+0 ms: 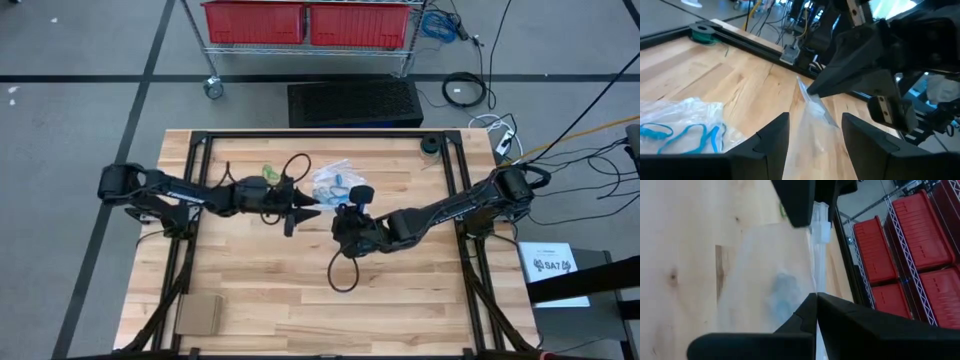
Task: Sort rubber bands
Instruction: Open the left transparent zip lock bag
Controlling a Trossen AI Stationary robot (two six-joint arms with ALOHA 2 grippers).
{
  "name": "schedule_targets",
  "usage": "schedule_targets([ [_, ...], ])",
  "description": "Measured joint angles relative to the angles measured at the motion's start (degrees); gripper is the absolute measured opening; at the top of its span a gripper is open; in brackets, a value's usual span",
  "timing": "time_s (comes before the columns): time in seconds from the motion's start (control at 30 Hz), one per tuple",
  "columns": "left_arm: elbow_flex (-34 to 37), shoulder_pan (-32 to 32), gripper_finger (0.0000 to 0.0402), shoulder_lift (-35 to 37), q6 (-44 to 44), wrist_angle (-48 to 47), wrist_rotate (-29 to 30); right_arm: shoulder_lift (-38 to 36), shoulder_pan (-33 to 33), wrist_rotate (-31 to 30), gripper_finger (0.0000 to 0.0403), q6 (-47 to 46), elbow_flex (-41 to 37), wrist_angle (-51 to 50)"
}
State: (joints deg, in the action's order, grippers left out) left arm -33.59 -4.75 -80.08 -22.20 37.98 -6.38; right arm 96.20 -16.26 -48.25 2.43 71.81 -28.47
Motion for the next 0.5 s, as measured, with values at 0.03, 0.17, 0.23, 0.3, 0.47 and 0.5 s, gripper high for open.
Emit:
schedule_targets([
  [0.03, -0.29, -0.02, 0.0185, -0.41, -0.01, -0.12, 0.08, 0.0, 0.01, 0.0, 0.0, 0.03, 0.0, 0.0],
  [0.17, -0.71, -0.13, 0.0184, -0.98, 0.02, -0.12, 0.23, 0.0, 0.01, 0.02, 0.0, 0.01, 0.0, -0.02],
  [0.23, -0.76, -0.11, 0.0176, -0.95, 0.26, -0.42, 0.53, 0.0, 0.01, 0.02, 0.0, 0.01, 0.0, -0.01],
  [0.3, -0.76, -0.09, 0.0157, -0.95, 0.77, -1.42, 0.69, 0.0, 0.01, 0.06, 0.0, 0.01, 0.0, -0.05],
  [0.47, -0.76, -0.11, 0.0062, -0.93, 3.32, -1.27, 0.8, 0.0, 0.01, 0.07, 0.0, 0.01, 0.0, -0.07],
  [0.5, -0.76, -0.11, 0.0037, -0.93, 3.73, -1.16, 0.82, 0.0, -0.01, 0.07, 0.0, 0.01, 0.0, -0.07],
])
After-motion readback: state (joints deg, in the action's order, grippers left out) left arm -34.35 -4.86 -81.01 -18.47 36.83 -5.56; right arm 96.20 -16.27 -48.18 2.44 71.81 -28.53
